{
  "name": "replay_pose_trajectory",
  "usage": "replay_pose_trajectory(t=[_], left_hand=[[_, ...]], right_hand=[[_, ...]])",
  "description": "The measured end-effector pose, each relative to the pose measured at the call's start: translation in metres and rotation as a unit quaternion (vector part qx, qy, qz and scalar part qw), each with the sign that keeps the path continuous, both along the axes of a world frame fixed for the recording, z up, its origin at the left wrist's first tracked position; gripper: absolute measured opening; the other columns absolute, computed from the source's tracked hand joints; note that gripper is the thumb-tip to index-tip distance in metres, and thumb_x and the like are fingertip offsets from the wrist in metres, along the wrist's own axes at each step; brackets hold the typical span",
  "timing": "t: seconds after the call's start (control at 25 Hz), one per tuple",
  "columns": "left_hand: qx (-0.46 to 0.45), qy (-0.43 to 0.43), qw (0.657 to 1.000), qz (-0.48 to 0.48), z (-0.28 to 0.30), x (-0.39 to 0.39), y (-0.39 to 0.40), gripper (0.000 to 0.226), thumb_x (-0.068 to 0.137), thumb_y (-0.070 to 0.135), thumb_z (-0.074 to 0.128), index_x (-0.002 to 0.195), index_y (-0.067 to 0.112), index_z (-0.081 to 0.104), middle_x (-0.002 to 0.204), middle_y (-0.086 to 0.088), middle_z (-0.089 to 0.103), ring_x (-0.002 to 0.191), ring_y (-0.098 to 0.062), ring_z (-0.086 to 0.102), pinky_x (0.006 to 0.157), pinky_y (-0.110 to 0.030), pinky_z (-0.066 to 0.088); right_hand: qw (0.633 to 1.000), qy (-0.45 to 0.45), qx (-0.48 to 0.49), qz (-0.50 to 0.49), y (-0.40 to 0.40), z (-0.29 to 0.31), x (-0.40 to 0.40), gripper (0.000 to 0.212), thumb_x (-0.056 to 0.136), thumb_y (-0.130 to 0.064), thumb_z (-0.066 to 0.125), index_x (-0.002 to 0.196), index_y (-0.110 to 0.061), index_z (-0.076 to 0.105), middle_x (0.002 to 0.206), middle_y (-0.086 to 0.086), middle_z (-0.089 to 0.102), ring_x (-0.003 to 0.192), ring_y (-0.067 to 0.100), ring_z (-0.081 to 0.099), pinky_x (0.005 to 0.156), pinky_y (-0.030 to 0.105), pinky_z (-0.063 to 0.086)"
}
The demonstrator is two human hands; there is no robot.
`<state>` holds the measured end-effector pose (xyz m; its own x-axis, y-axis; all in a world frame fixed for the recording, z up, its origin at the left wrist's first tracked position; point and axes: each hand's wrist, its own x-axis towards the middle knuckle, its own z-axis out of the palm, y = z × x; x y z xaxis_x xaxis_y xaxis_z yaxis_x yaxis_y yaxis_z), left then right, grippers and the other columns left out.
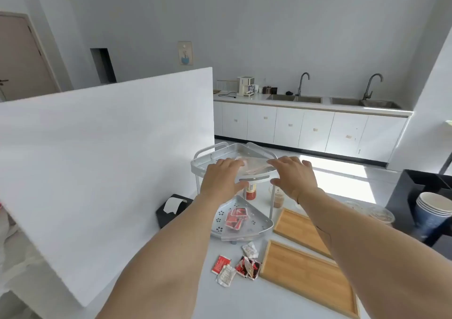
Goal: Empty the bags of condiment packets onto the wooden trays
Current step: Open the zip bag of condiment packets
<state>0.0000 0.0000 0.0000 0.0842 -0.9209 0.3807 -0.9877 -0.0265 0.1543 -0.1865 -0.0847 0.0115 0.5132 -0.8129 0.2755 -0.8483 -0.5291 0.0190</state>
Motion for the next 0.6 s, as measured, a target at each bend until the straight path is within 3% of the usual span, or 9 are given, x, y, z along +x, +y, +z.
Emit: replay_pose_trajectory(t=[0.24,0.44,0.6], left_hand=[[-0.033,0.023,0.999,-0.008,0.003,-0.02,-0.02,0.017,0.096,0.029,0.056,0.107,0.021,0.066,0.115,0.001,0.063,0.109,-0.022,0.056,0.092,-0.037,0.038],[-0.05,0.059,0.997,-0.016,0.005,-0.015,-0.02,0.017,0.099,0.021,0.051,0.097,0.017,0.067,0.101,0.001,0.064,0.096,-0.024,0.059,0.073,-0.032,0.037],[-0.066,0.124,0.99,-0.012,0.011,-0.006,-0.017,0.015,0.096,0.017,0.051,0.091,0.017,0.066,0.096,0.006,0.063,0.092,-0.021,0.059,0.068,-0.033,0.045]], right_hand=[[0.999,-0.046,-0.002,-0.013,-0.004,-0.015,0.016,0.036,0.095,-0.03,0.057,0.131,-0.031,0.055,0.137,-0.001,0.055,0.127,0.025,0.046,0.101,0.042,0.038],[0.994,-0.098,-0.011,-0.046,-0.009,-0.019,0.013,0.025,0.096,-0.029,0.055,0.121,-0.027,0.061,0.122,-0.001,0.062,0.121,0.026,0.048,0.095,0.04,0.037],[0.993,-0.114,0.003,-0.043,-0.013,-0.016,0.01,0.023,0.095,-0.028,0.058,0.118,-0.025,0.06,0.119,0.002,0.062,0.119,0.028,0.047,0.093,0.042,0.039]])
